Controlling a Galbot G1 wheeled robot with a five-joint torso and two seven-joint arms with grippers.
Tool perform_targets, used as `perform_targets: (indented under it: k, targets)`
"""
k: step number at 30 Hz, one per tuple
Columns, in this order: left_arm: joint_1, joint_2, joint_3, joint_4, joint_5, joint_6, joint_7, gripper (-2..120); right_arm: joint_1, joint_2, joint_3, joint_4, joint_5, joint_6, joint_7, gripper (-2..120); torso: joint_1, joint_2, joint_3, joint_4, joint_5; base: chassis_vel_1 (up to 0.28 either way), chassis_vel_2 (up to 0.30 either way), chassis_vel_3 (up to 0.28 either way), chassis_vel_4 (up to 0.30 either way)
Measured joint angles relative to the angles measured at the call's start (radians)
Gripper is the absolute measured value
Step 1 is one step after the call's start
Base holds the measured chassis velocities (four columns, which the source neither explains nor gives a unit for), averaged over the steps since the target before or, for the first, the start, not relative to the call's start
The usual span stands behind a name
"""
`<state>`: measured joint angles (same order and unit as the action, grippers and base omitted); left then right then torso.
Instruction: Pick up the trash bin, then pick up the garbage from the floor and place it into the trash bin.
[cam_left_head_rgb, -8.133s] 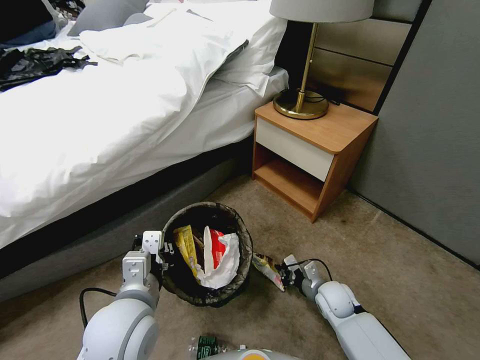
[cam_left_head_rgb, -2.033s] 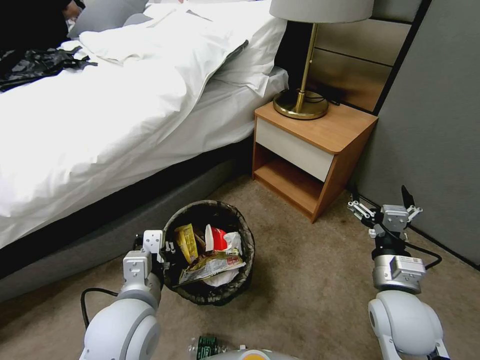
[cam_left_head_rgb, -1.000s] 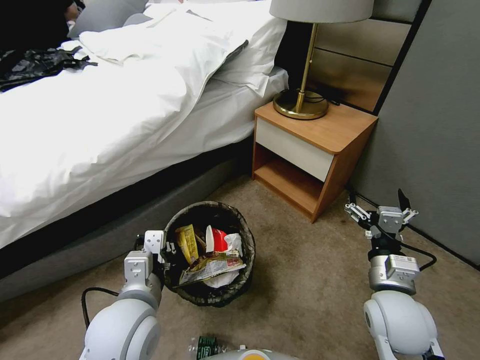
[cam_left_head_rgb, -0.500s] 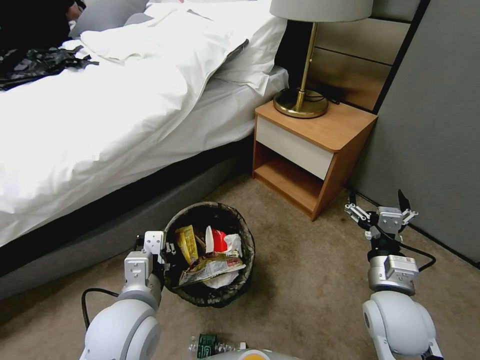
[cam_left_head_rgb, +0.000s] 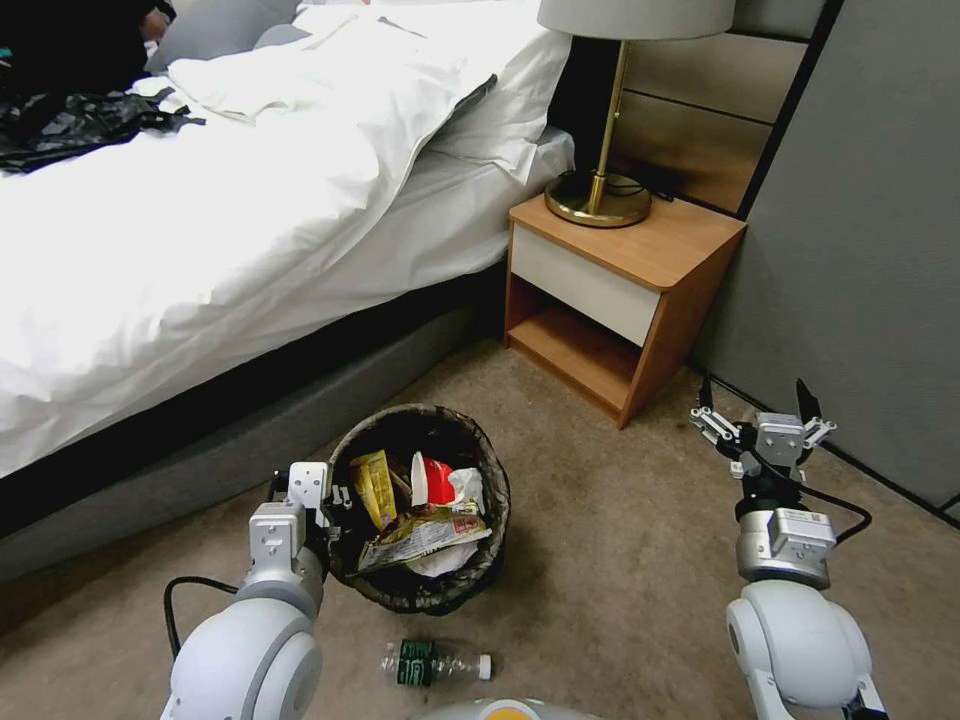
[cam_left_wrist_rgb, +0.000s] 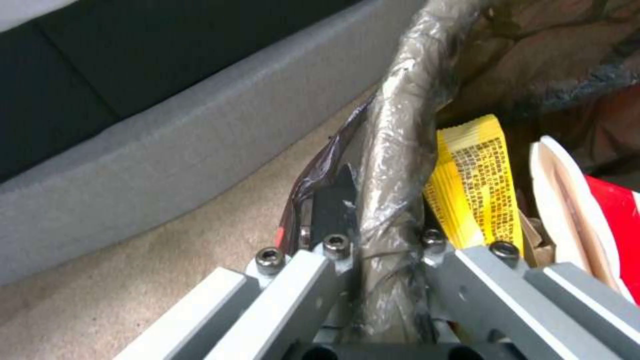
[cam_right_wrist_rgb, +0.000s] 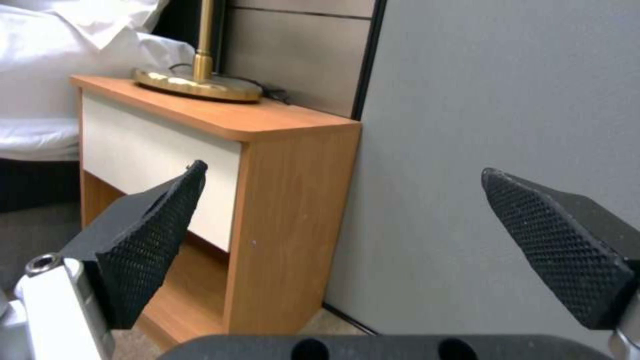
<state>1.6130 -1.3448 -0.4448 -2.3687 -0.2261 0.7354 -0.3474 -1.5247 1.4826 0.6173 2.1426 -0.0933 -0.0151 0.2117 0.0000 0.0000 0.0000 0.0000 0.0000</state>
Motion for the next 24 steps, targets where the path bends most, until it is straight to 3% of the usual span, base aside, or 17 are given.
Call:
perform_targets:
  k: [24]
  targets:
    - [-0.001, -0.004, 0.000, 0.004, 0.000, 0.000, -0.001, 0, 0.004, -0.002, 0.003, -0.011, -0.007, 0.004, 0.000, 100, 0.000, 0.000, 0.000, 0.0000, 0.0000, 0.035, -0.034, -0.033, 0.040]
